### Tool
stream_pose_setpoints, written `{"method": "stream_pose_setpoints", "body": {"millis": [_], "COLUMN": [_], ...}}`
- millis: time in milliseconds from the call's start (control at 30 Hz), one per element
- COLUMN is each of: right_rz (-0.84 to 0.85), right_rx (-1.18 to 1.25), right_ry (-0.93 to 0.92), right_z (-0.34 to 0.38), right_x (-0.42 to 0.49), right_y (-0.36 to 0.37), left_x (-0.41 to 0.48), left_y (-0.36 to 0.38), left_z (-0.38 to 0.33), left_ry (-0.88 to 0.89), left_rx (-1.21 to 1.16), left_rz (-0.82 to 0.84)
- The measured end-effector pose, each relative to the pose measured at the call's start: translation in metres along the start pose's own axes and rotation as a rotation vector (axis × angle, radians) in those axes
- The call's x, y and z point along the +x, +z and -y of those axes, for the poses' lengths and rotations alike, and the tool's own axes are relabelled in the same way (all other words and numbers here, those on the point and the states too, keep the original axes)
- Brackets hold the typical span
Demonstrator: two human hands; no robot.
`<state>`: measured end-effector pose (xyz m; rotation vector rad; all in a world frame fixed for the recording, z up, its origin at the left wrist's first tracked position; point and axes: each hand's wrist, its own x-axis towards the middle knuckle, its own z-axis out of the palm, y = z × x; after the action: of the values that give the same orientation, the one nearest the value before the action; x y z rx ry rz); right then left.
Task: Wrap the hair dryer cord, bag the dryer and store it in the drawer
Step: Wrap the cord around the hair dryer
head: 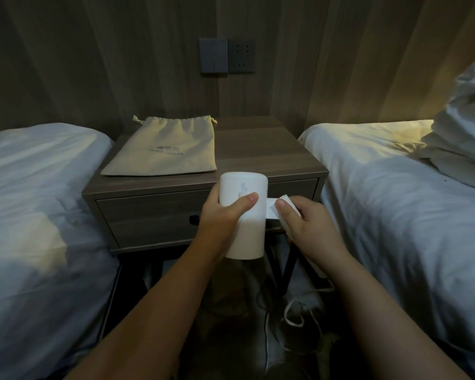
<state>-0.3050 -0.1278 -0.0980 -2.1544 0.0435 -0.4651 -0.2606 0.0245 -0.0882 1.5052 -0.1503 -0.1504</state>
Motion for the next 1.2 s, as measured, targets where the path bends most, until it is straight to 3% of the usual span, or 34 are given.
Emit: {"method": "stream_pose_setpoints", "body": {"millis": [167,300,467,633,733,833,1000,1100,1200], "right_rz": [-0.029,-0.172,-0.167,-0.194,-0.184,-0.072,0.173,0.319,0.367], "right_rx": [0.061,0.292,0.273,0.215,0.094,-0.17,-0.472,-0.502,-0.496], "right_ry": [0.047,0.233,0.262,0.223,0.129,0.009,-0.118,-0.107,-0.149], "right_z": [0.001,0.008,0.004,0.003,0.002,0.0,0.005,0.011,0.017], "right_x": [0.0,-0.004,-0.005,0.002,0.006,0.009,0.011,0.012,0.015], "right_y": [0.0,0.012,0.017,0.009,-0.003,-0.017,-0.028,-0.028,-0.024], "left_x": [-0.001,-0.008,-0.009,-0.004,0.004,0.01,0.007,0.005,0.004], "left_y": [0.005,0.019,0.023,0.019,0.007,-0.009,-0.023,-0.023,-0.026], "left_z": [0.001,0.008,0.014,0.009,0.004,-0.004,-0.011,-0.006,-0.005], "left_ry": [-0.023,-0.182,-0.198,-0.252,-0.209,0.014,0.256,0.247,0.259], "left_rx": [-0.047,-0.23,-0.243,-0.23,-0.048,0.251,0.877,0.979,1.038], "left_rz": [-0.052,-0.095,-0.147,-0.005,0.091,0.197,0.616,0.728,0.713]}}
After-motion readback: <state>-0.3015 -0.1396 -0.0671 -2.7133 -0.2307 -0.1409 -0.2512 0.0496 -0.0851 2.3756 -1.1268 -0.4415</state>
